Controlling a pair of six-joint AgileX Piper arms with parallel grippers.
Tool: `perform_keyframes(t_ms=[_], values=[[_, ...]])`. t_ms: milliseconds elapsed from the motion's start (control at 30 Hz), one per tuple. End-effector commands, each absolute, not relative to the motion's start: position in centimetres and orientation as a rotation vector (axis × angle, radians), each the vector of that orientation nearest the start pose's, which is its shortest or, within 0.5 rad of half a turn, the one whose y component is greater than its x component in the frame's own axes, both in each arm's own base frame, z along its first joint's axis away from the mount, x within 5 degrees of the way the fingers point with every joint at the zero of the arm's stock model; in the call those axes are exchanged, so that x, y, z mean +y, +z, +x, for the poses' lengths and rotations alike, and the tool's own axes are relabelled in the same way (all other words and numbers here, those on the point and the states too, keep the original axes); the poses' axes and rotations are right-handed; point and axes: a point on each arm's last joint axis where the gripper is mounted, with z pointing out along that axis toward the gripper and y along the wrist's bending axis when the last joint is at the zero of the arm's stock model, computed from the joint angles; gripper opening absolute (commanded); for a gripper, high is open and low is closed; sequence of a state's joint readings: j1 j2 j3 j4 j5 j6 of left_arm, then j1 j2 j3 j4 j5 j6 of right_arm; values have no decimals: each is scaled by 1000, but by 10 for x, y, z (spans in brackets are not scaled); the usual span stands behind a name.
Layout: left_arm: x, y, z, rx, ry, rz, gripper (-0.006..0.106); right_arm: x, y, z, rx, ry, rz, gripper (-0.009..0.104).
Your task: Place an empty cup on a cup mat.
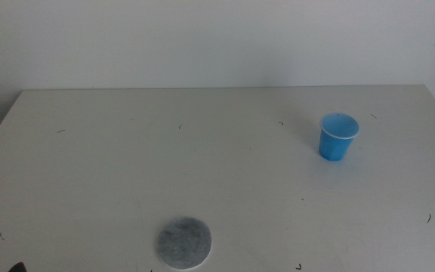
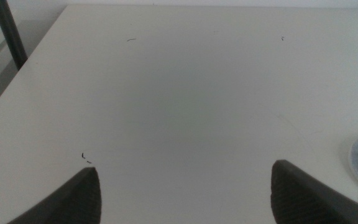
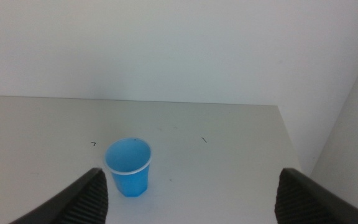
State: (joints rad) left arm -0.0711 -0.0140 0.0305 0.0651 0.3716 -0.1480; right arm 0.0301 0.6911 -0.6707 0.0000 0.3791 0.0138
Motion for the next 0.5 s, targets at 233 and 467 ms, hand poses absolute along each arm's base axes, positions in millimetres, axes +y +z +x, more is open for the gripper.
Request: perform_keyframes(t_ms=[233, 467], values=[[-2, 179, 53, 1786, -102, -38, 105, 5, 397, 192, 1963, 77, 67, 94], [-2, 179, 53, 1786, -102, -38, 105, 10, 414, 231, 2100, 107, 69, 94]])
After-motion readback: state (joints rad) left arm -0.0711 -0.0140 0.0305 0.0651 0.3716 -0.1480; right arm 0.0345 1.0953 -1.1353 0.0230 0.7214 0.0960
